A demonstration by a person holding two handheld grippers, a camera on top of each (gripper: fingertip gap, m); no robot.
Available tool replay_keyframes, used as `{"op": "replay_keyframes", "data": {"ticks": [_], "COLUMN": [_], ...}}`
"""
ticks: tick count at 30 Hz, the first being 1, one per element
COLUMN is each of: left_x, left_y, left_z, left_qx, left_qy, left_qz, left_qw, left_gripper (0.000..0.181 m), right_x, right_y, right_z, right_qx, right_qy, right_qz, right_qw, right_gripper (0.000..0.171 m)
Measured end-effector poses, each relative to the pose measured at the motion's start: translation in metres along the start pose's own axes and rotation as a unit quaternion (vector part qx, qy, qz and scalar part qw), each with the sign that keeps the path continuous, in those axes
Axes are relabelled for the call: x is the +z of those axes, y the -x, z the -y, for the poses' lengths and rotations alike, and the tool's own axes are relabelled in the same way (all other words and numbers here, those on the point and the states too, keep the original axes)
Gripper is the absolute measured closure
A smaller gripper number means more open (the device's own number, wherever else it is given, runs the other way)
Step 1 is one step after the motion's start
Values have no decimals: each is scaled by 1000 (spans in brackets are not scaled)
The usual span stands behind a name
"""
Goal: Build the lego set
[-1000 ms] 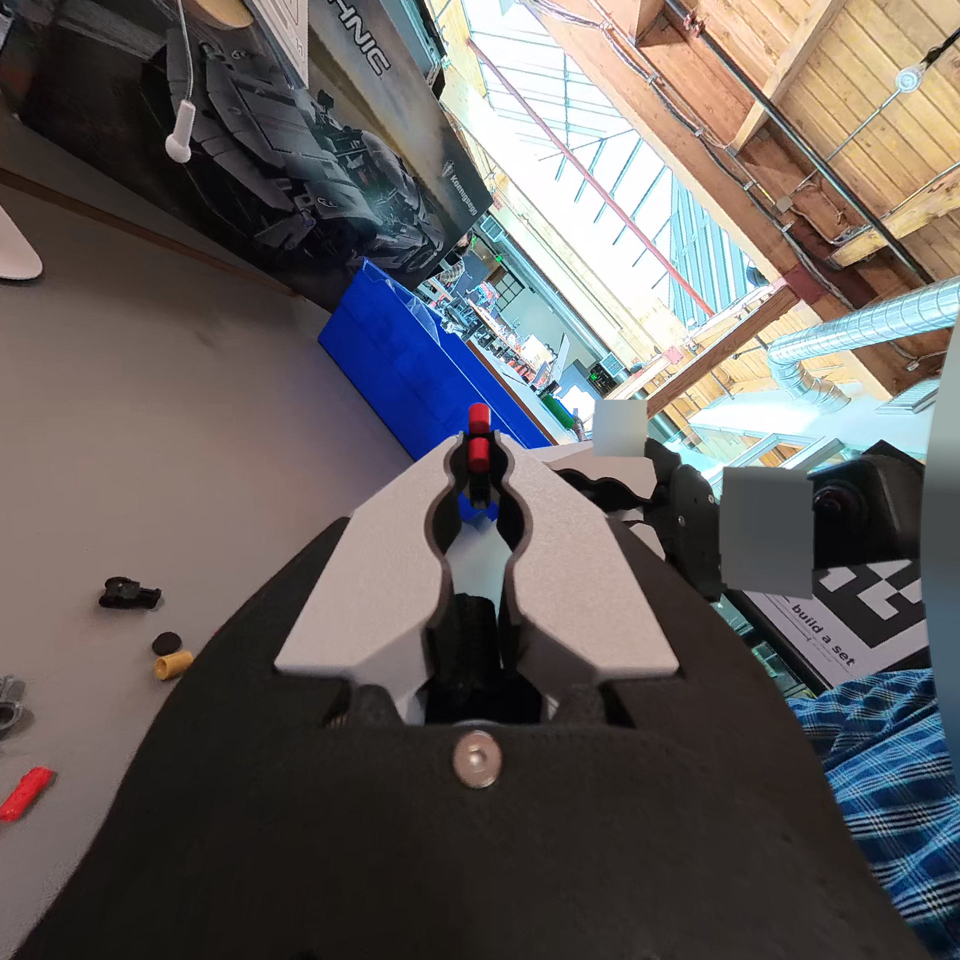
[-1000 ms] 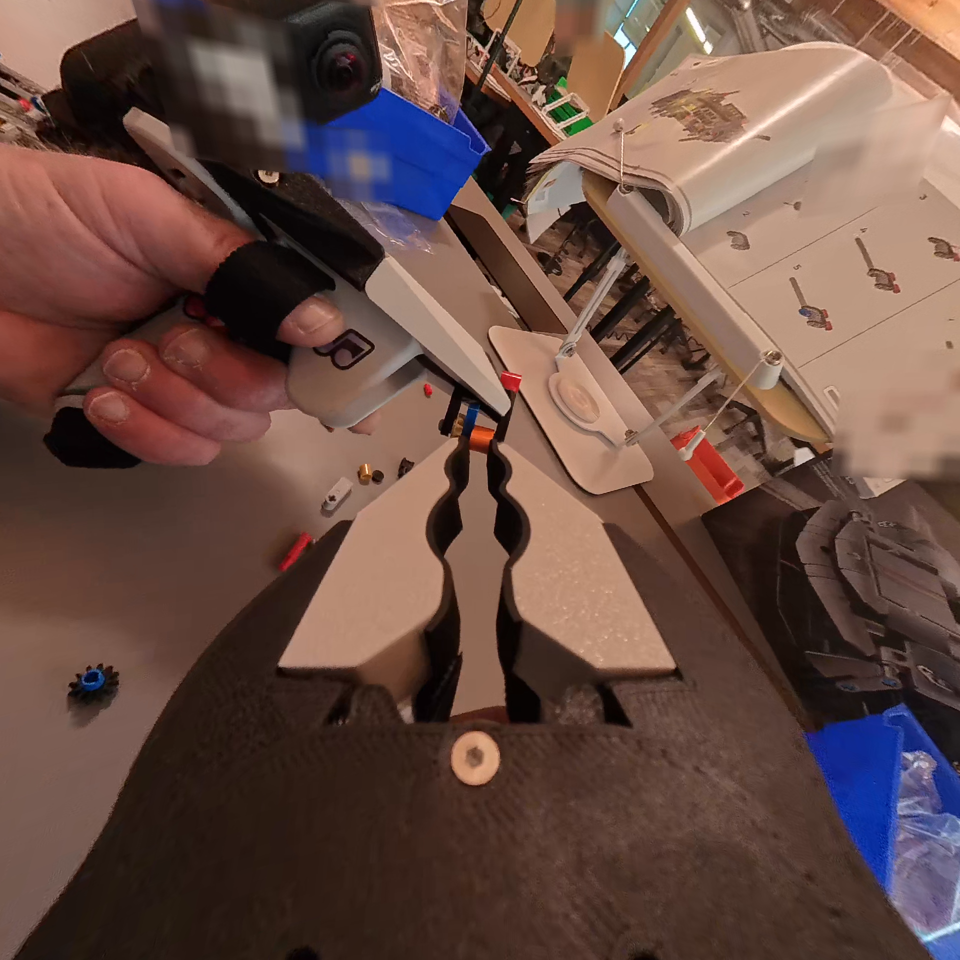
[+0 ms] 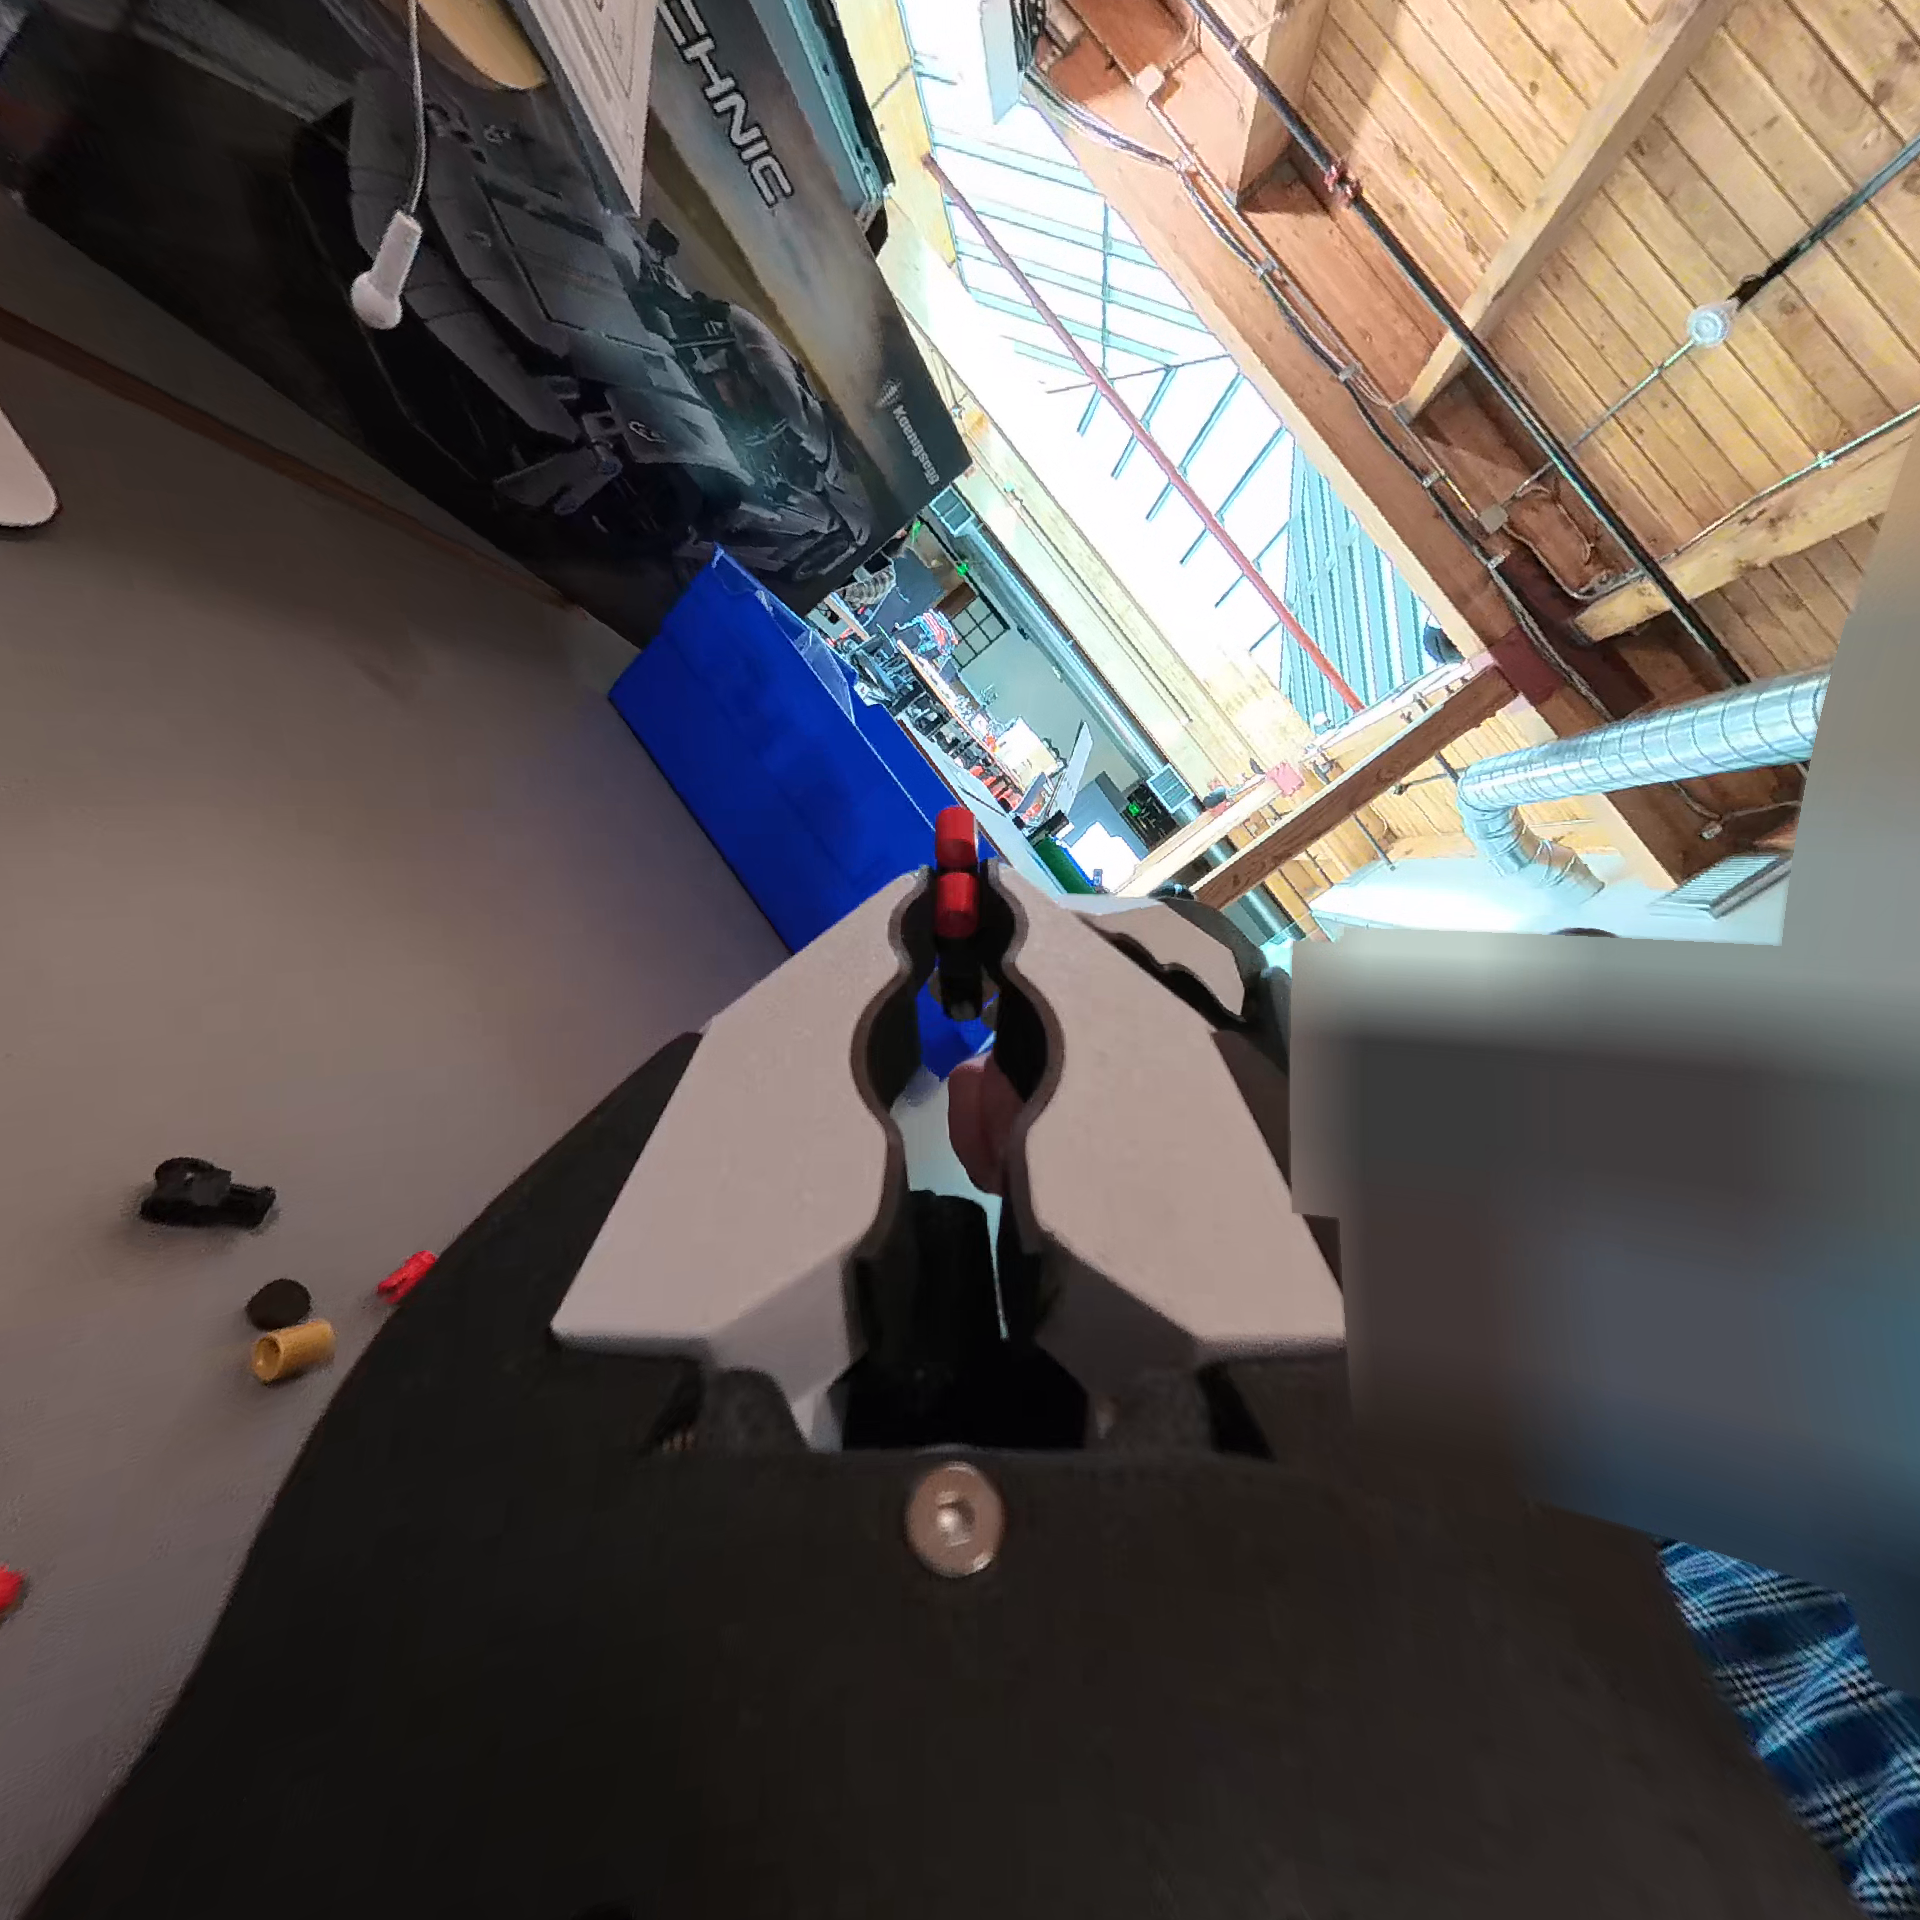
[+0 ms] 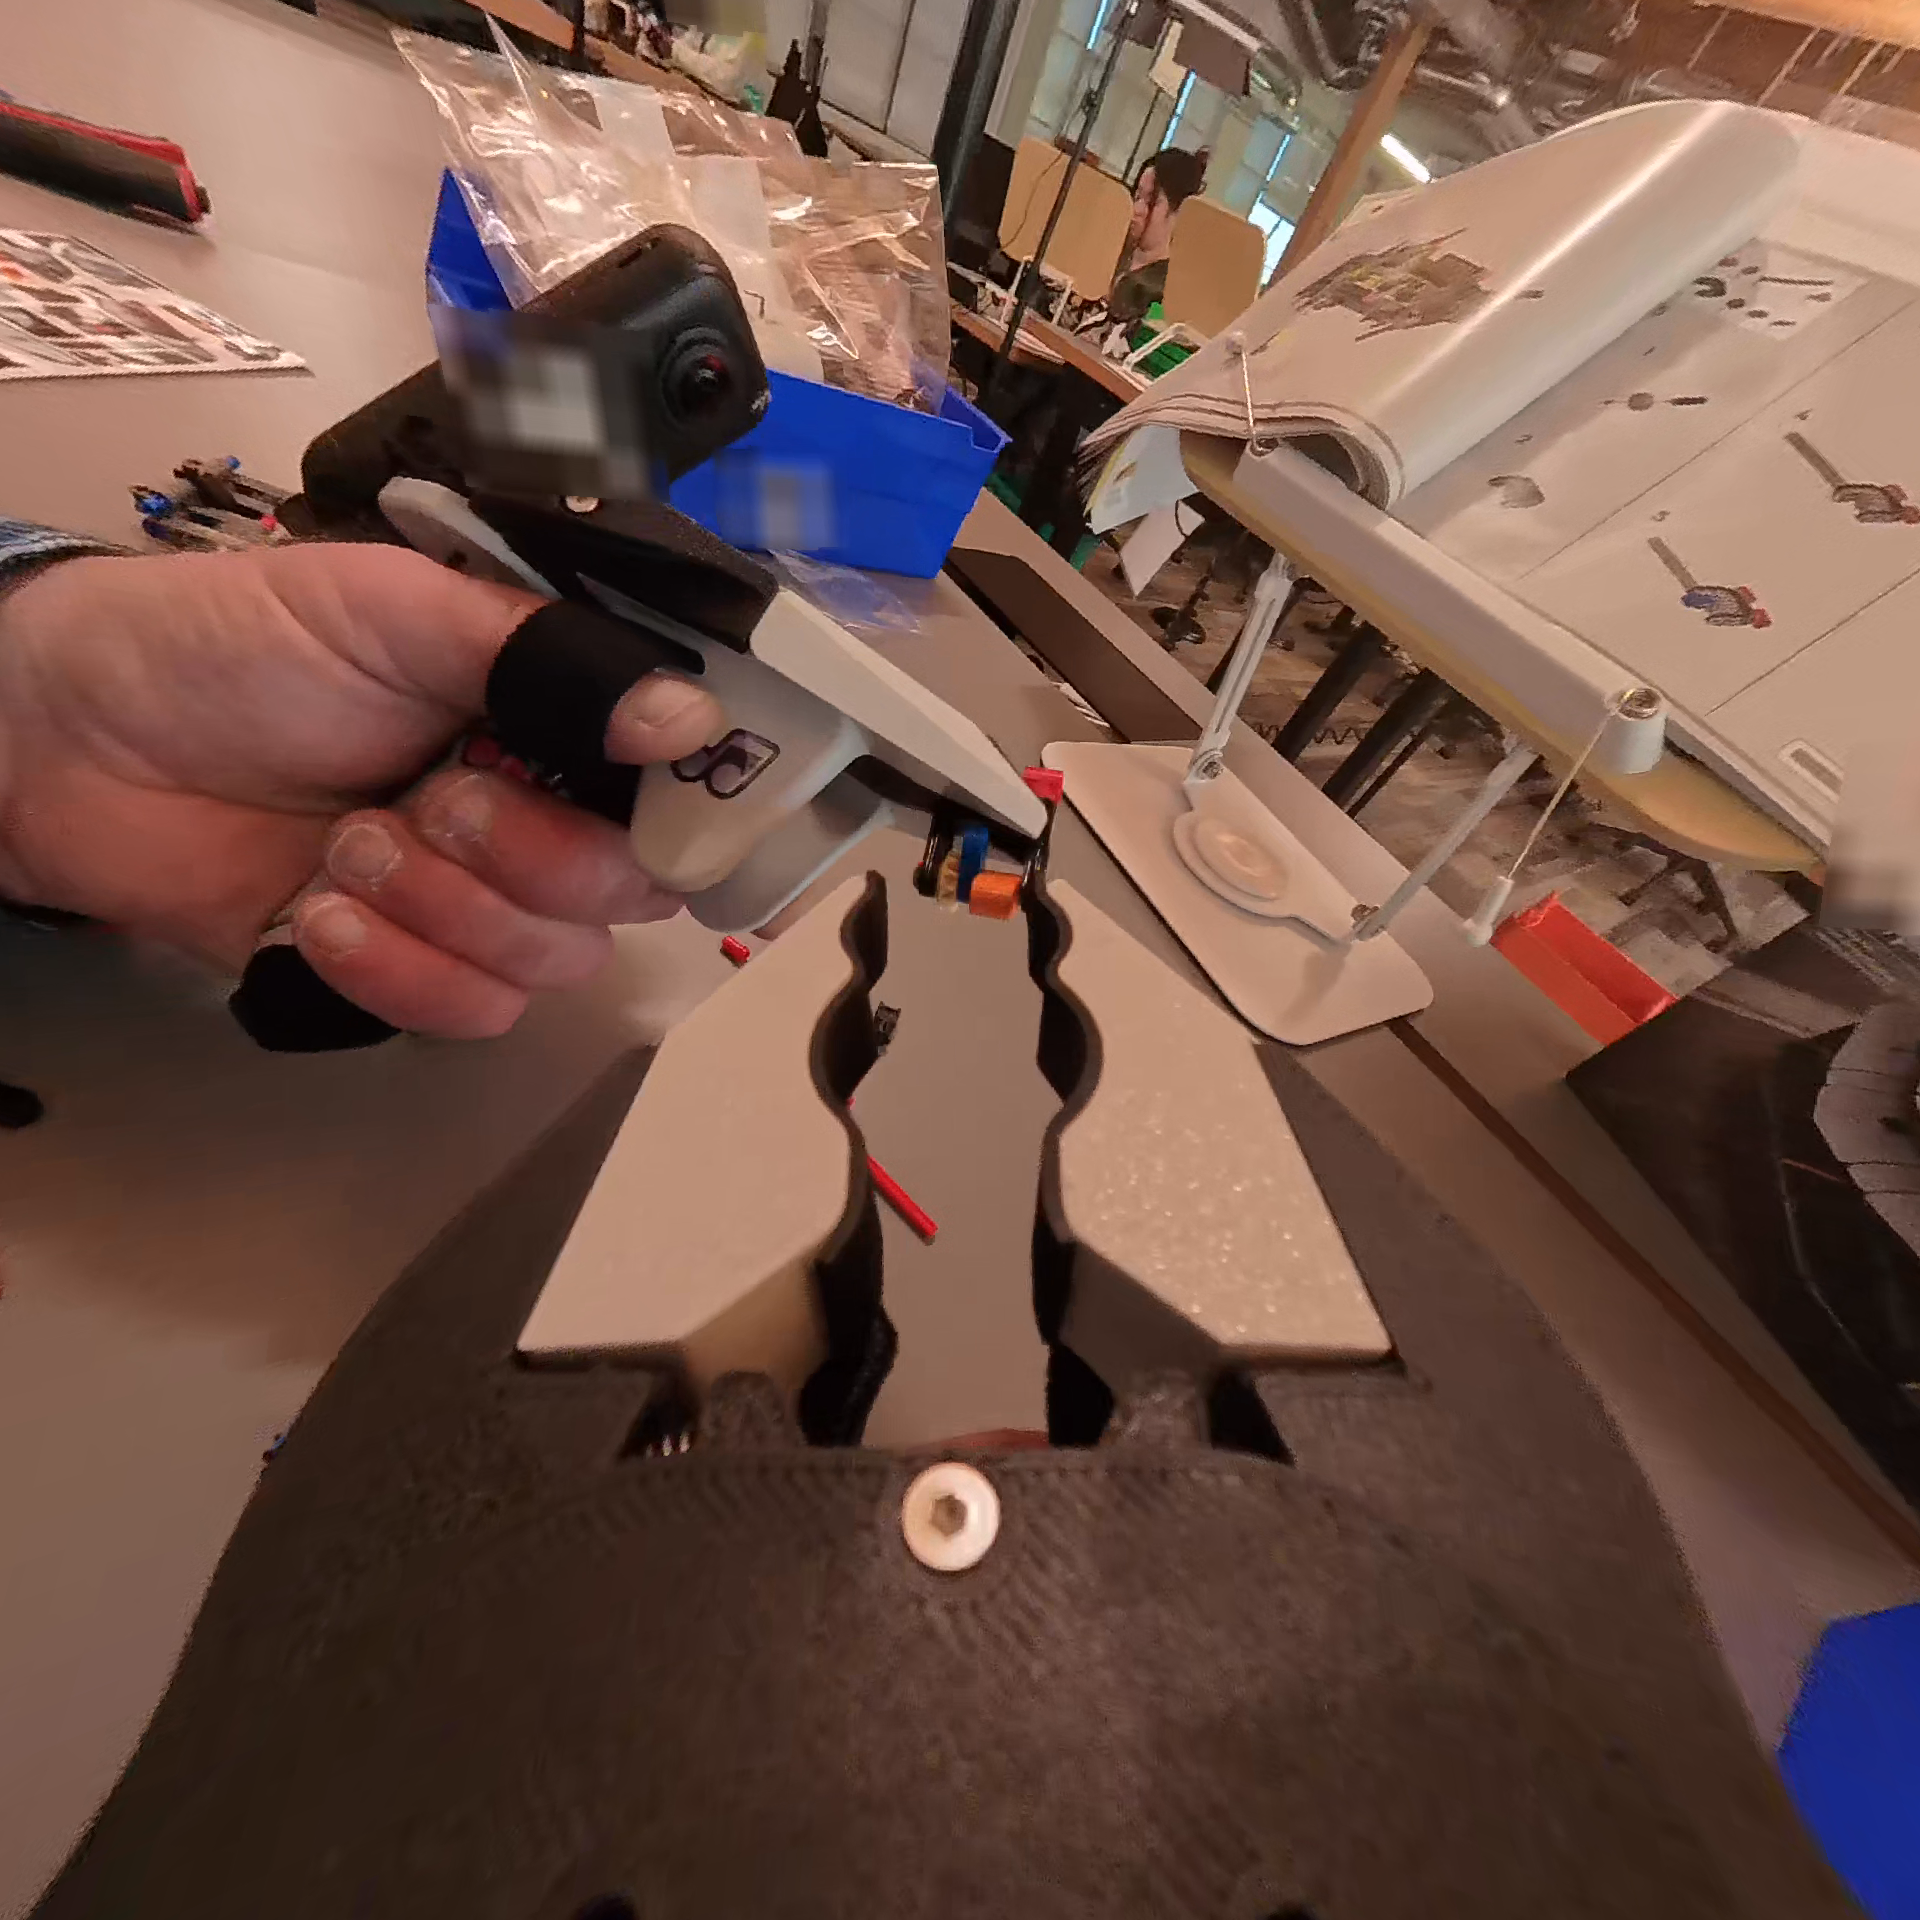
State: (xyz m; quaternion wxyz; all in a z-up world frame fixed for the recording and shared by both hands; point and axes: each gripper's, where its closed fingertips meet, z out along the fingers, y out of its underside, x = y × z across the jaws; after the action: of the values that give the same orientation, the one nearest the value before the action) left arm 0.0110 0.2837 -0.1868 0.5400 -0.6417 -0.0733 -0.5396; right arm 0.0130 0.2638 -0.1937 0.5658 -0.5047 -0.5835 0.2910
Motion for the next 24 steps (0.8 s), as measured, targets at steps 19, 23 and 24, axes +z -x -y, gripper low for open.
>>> {"op": "replay_keyframes", "data": {"ticks": [19,23,24], "left_x": [2,2,2], "left_y": [2,3,2], "left_z": [6,5,4], "left_qx": [-26,-20,-19], "left_qy": [-51,-48,-46], "left_qz": [21,24,23], "left_qw": [998,998,998], "left_gripper": [175,175,175], "right_x": [3,4,4], "right_y": [-7,-6,-7], "right_z": [2,0,-2], "right_qx": [-76,-66,-64], "right_qy": [27,33,35], "right_qz": [-97,-89,-88], "right_qw": [992,993,993], "right_gripper": [151,148,148]}}
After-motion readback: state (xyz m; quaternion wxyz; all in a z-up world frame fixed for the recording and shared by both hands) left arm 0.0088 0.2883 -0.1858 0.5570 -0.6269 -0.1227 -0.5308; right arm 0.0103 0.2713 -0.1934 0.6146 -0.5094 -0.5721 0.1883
